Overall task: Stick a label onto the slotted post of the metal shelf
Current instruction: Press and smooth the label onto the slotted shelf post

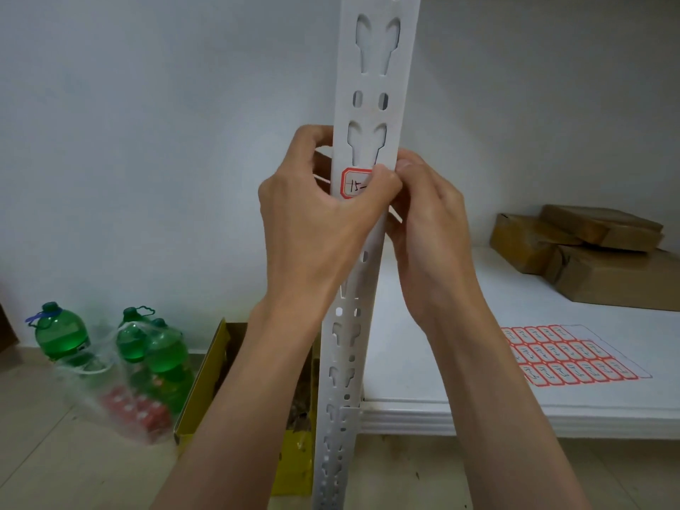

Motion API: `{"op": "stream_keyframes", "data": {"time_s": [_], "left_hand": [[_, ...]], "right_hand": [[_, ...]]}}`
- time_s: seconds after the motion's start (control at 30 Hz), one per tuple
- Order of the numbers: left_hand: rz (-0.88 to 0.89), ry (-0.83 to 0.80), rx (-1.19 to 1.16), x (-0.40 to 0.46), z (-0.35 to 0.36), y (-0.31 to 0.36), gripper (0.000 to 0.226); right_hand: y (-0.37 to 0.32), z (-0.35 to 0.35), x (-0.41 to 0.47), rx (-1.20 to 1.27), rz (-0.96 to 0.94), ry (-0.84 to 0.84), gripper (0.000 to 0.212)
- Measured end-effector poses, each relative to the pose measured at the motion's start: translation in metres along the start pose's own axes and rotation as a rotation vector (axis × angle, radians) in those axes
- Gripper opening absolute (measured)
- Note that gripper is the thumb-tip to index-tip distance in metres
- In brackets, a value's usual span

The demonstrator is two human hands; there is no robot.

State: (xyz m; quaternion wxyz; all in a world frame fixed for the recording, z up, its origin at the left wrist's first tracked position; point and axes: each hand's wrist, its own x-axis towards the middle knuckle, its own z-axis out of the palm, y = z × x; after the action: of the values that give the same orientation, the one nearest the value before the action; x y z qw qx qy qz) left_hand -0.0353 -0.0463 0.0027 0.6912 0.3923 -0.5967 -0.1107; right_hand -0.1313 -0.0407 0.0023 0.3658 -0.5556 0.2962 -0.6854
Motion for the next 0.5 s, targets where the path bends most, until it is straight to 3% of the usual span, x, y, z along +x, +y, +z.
{"op": "stream_keyframes", "data": {"time_s": [0.5], "left_hand": [[-0.006,-0.090,-0.013,0.0070,-0.0025,-0.0031,0.046]], "right_hand": [[0.0035,0.0020,-0.0042,0.001,0.025,-0.005,0.043]]}}
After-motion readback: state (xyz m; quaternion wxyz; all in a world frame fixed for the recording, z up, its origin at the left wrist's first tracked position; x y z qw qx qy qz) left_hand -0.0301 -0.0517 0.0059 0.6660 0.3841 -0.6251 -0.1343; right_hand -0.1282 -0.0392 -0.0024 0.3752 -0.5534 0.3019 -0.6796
